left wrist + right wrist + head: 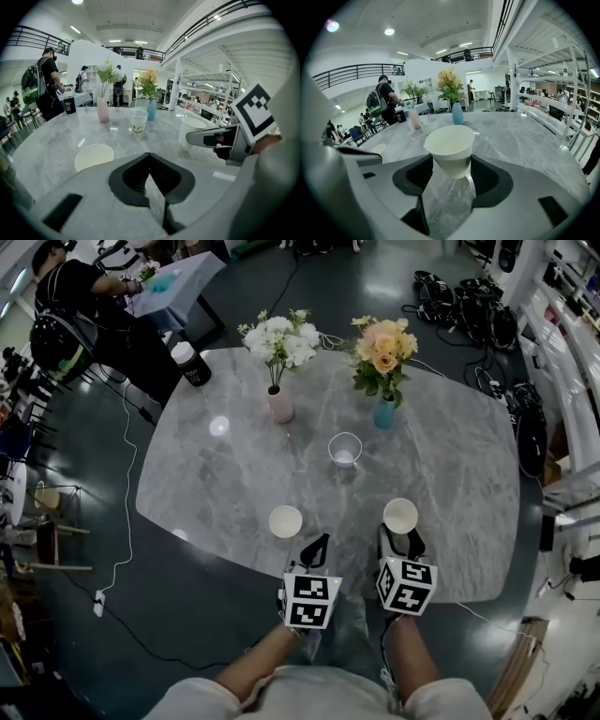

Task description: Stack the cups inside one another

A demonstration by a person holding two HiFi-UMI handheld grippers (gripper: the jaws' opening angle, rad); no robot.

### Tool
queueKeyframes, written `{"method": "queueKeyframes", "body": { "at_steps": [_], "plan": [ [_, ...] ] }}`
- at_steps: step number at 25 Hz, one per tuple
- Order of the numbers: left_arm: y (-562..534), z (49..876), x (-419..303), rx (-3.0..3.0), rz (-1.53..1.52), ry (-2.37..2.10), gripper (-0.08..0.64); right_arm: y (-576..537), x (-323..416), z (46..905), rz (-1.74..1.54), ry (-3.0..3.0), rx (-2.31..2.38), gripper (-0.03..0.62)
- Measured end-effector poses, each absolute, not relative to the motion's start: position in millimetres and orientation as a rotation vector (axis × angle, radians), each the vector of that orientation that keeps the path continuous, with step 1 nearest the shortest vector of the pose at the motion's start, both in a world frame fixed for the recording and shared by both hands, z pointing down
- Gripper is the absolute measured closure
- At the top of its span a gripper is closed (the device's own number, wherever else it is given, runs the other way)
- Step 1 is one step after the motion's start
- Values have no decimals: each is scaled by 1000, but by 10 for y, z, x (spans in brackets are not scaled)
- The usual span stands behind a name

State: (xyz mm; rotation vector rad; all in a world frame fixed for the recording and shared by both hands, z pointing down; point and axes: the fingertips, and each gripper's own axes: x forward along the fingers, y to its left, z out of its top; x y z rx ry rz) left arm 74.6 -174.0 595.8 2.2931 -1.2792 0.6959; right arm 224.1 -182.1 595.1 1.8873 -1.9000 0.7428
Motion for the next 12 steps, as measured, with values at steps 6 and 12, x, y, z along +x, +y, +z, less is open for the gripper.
{"method": "queueKeyframes", "body": {
  "at_steps": [6, 12],
  "plan": [
    [-1817, 5804, 636, 2287, 647, -1311, 565, -1948, 2119, 5777, 702, -1935, 1873, 347],
    [-1915, 5664, 490, 2283, 611, -1354, 565, -2125, 1958, 5611, 666, -1981, 1857, 347]
  ]
}}
